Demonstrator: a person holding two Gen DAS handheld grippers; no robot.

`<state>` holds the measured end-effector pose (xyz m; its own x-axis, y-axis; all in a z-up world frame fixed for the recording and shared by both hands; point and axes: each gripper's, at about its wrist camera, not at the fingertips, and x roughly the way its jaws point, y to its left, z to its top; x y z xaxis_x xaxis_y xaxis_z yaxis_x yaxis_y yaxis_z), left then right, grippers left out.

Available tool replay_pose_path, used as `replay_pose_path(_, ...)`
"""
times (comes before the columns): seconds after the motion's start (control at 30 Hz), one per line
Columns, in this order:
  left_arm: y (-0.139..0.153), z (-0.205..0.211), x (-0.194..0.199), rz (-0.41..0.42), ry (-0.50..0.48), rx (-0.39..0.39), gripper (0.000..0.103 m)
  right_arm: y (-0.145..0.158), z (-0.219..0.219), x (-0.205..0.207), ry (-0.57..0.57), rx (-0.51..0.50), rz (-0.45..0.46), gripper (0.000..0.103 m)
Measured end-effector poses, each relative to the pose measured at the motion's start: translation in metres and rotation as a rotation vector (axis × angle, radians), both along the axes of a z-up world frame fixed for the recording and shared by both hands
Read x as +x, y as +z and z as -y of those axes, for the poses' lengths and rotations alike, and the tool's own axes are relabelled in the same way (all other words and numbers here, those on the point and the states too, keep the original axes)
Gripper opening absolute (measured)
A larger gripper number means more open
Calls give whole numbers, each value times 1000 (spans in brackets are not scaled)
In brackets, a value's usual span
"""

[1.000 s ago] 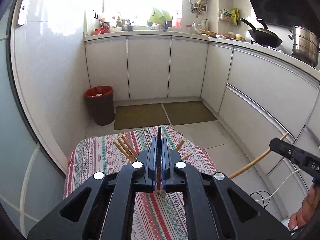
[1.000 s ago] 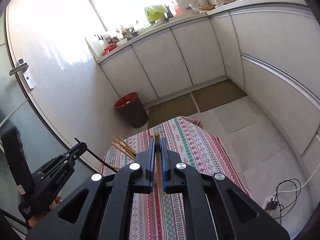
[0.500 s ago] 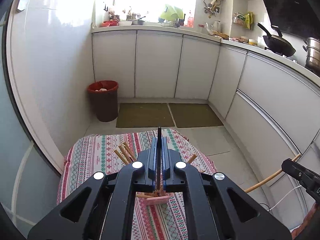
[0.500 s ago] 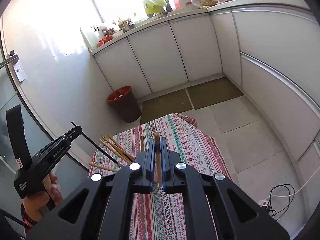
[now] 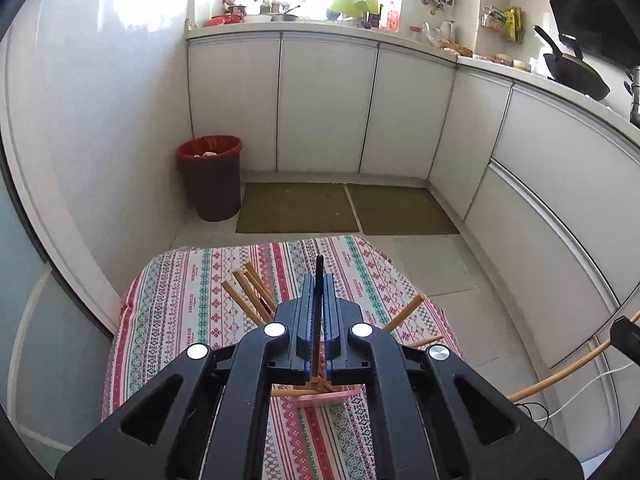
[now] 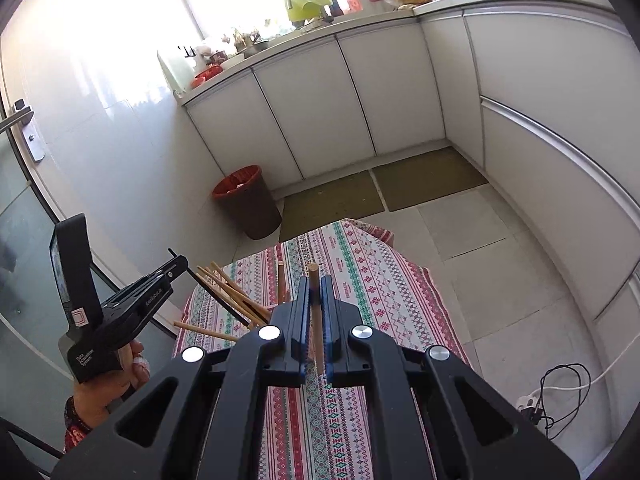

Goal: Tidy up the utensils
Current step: 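Lower both held chopsticks into the pink holder and open the left gripper, then open the right gripper in the holder and withdraw both grippers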

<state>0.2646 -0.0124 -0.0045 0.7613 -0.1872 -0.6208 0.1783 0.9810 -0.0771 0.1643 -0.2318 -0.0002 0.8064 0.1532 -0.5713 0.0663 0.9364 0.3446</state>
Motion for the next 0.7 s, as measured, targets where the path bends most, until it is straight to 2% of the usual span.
replay_pose_path(0.07, -9, 3, 3, -39, -25, -1, 6, 0, -1, 3, -2, -1, -3, 6)
replay_pose_path(0.13, -9, 2, -2, -32, -45, -28, 13, 1, -3, 5, 4, 6, -1, 6)
replay_pose_path(0.2, -2, -5, -8, -1, -39, -55, 31, 3, -8, 6, 10, 12, 9, 6)
replay_pose_path(0.23, 5, -13, -13, 18, -29, -74, 34, 4, -11, 7, 14, 15, 14, 6)
replay_pose_path(0.4, 17, -47, -27, 50, 54, -127, 38, 14, -30, 19, 41, 35, 45, 6)
replay_pose_path(0.7, 19, -87, -33, 39, 103, -169, 39, 24, -68, 45, 67, 19, 68, 6)
